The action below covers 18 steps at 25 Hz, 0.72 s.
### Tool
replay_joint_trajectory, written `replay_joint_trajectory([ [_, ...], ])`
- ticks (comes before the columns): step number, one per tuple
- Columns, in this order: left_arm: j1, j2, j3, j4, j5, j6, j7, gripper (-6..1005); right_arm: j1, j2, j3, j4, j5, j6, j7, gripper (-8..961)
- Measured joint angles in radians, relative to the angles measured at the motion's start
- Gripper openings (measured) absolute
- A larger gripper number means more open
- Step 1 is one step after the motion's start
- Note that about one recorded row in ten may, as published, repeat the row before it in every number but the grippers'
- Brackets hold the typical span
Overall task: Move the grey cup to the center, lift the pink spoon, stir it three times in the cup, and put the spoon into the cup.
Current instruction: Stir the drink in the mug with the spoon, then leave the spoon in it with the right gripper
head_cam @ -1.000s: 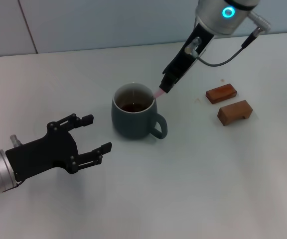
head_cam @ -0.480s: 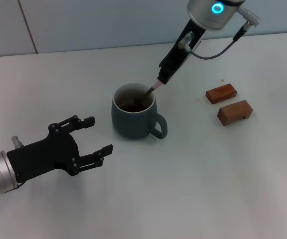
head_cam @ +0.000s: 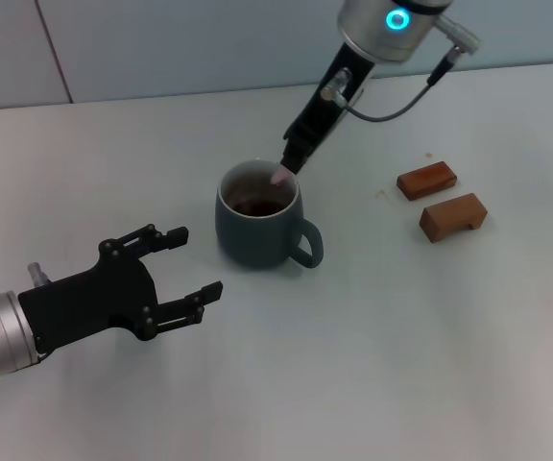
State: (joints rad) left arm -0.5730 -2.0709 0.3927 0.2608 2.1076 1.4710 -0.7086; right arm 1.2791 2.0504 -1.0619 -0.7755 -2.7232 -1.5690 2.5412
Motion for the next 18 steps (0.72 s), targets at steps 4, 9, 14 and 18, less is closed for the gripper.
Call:
replay_joint_trajectory([
  [4, 0.000, 0.000, 0.000, 0.000, 0.000, 0.000, 0.000, 806, 0.019, -0.028, -0.005, 0.091, -0.017, 0.074, -0.003, 211],
  [9, 0.000, -0.001, 0.000, 0.000, 0.000, 0.000, 0.000, 806, 0.021, -0.037, -0.007, 0.102, -0.017, 0.038, -0.006, 220],
  [14, -0.002, -0.002, 0.002, -0.003, 0.000, 0.001, 0.000, 806, 0.044, -0.014, -0.005, 0.100, 0.015, 0.032, -0.026, 230],
  [18, -0.002, -0.002, 0.003, -0.005, 0.000, 0.001, 0.000, 806, 0.047, -0.014, -0.006, 0.119, 0.008, 0.092, -0.026, 238],
])
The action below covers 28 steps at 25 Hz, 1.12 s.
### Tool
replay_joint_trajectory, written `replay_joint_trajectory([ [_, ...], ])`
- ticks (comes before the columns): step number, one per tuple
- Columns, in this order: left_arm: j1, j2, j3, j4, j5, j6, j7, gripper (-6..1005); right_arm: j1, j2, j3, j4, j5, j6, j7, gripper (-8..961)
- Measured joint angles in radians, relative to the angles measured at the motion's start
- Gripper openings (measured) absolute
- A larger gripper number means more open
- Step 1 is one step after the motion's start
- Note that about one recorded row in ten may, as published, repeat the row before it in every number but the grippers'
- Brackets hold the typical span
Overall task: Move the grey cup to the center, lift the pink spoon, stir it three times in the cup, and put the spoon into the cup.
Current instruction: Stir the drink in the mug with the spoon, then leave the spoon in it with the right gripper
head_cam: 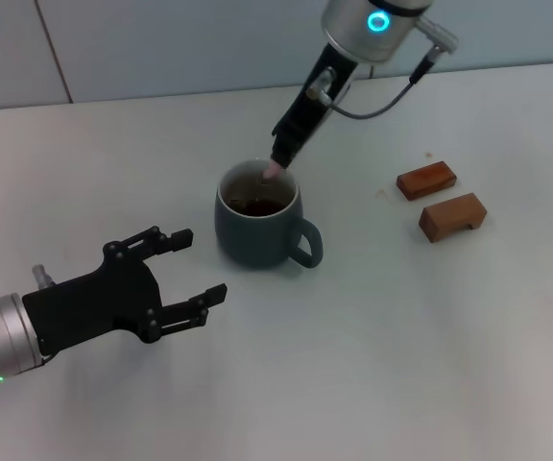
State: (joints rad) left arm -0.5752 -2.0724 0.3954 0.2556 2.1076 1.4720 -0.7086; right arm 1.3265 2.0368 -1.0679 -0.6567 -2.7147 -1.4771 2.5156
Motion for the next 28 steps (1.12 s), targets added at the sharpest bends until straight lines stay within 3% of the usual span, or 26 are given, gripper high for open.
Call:
replay_joint_trajectory([
  [7, 0.002, 0.000, 0.000, -0.007, 0.000, 0.001, 0.000, 806, -0.009, -0.004, 0.002, 0.007, -0.077, -0.004, 0.011, 251],
  [11, 0.000, 0.000, 0.000, -0.011, 0.000, 0.005, 0.000, 806, 0.008, 0.023, 0.003, -0.002, -0.054, -0.019, -0.014, 259],
  [18, 0.000, 0.000, 0.001, -0.018, 0.000, 0.006, 0.000, 806, -0.003, 0.033, 0.009, -0.041, -0.054, 0.016, 0.010, 273],
  [23, -0.007, 0.000, 0.005, -0.018, 0.000, 0.001, 0.000, 806, -0.096, 0.049, -0.004, -0.209, -0.039, -0.033, 0.024, 282],
  [25, -0.009, 0.000, 0.006, -0.018, 0.000, 0.001, 0.000, 806, -0.156, 0.049, -0.031, -0.294, 0.017, -0.047, 0.030, 286],
  [26, -0.013, 0.000, 0.006, -0.018, -0.002, 0.000, 0.000, 806, -0.236, 0.045, -0.076, -0.410, 0.098, -0.056, 0.031, 288],
  [28, -0.015, 0.000, 0.006, -0.018, -0.005, 0.000, 0.000, 806, -0.278, 0.045, -0.092, -0.470, 0.130, -0.061, 0.031, 292],
])
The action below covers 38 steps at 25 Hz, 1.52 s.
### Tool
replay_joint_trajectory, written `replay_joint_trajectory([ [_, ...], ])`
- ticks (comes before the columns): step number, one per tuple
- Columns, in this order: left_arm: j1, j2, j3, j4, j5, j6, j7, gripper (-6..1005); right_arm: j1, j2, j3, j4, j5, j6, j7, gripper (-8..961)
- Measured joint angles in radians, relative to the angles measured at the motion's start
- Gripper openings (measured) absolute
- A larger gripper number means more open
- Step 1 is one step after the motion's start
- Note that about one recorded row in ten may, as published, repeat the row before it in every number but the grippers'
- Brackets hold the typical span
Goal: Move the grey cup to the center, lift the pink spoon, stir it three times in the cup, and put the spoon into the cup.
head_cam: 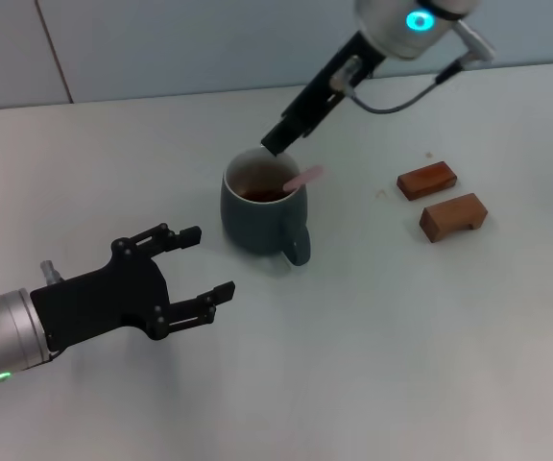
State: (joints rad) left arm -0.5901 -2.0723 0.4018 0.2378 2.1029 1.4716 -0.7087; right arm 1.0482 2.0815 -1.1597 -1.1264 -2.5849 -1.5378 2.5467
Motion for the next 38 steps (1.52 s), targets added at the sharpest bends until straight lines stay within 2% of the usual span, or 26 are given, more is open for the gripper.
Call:
replay_joint_trajectory([
  [2, -0.002, 0.000, 0.000, 0.000, -0.001, 0.000, 0.000, 806, -0.111, 0.000, -0.037, -0.143, 0.072, -0.005, -0.014, 326],
  [3, -0.003, 0.000, 0.000, 0.001, -0.001, 0.000, -0.001, 806, -0.231, 0.000, -0.064, -0.274, 0.163, 0.006, -0.046, 358],
  [4, -0.003, 0.000, 0.000, 0.001, -0.002, 0.000, -0.002, 806, -0.231, 0.000, -0.064, -0.274, 0.163, 0.006, -0.046, 390],
  [5, -0.004, 0.000, 0.000, 0.002, -0.002, 0.000, -0.003, 806, -0.305, -0.001, -0.070, -0.335, 0.221, 0.015, -0.076, 421],
  [6, -0.004, 0.000, -0.001, 0.002, -0.002, -0.001, -0.003, 806, -0.460, -0.002, -0.071, -0.433, 0.364, 0.050, -0.177, 453],
  [7, -0.004, 0.000, -0.002, 0.002, -0.002, -0.003, -0.004, 806, -0.460, -0.002, -0.071, -0.433, 0.364, 0.050, -0.177, 485],
  [8, -0.004, 0.000, -0.005, 0.002, -0.003, -0.007, -0.004, 806, -0.590, -0.001, -0.069, -0.479, 0.481, 0.089, -0.287, 517],
  [9, -0.004, 0.000, -0.005, 0.002, -0.003, -0.007, -0.004, 806, -0.590, -0.001, -0.069, -0.479, 0.481, 0.089, -0.287, 564],
  [11, -0.004, 0.000, -0.005, 0.005, -0.003, -0.012, -0.009, 806, -0.740, 0.000, -0.059, -0.485, 0.594, 0.134, -0.425, 659],
  [12, -0.004, 0.000, -0.005, 0.006, -0.003, -0.014, -0.012, 806, -0.740, 0.000, -0.059, -0.485, 0.594, 0.134, -0.425, 707],
  [13, -0.003, 0.000, -0.004, 0.007, -0.003, -0.014, -0.015, 806, -0.800, 0.002, -0.048, -0.454, 0.630, 0.152, -0.508, 754],
  [17, -0.004, 0.001, -0.004, 0.007, -0.003, -0.016, -0.016, 806, -0.854, 0.001, -0.028, -0.366, 0.698, 0.177, -0.620, 801],
  [20, -0.010, 0.000, -0.004, 0.002, -0.003, -0.022, -0.019, 806, -0.864, -0.002, 0.011, -0.267, 0.742, 0.178, -0.690, 825],
  [29, -0.035, 0.000, 0.000, -0.001, -0.002, -0.043, -0.049, 806, -0.823, -0.004, 0.050, -0.072, 0.739, 0.185, -0.804, 822],
  [38, -0.048, 0.000, 0.003, 0.005, 0.003, -0.049, -0.079, 806, -0.787, -0.002, 0.079, -0.004, 0.741, 0.187, -0.826, 820],
])
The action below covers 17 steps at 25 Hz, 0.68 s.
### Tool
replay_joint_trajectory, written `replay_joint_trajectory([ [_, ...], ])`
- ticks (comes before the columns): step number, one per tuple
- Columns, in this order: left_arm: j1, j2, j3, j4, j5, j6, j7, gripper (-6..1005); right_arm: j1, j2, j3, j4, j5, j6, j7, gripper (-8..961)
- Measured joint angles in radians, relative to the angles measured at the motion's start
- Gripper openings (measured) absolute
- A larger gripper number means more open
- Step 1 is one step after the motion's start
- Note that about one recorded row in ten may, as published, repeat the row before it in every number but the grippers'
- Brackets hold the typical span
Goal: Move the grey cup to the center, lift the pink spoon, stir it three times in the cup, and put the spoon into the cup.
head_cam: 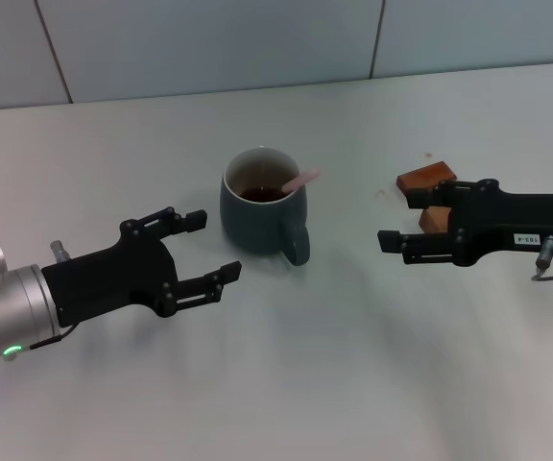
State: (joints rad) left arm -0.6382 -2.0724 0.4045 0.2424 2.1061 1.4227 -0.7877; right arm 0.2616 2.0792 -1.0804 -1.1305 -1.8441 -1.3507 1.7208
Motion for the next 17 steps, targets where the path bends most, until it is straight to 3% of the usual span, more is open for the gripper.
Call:
replay_joint_trajectory([
  [17, 0.008, 0.000, 0.004, -0.003, 0.000, -0.001, -0.001, 806, 0.002, 0.001, -0.008, 0.003, -0.003, -0.002, 0.004, 820],
])
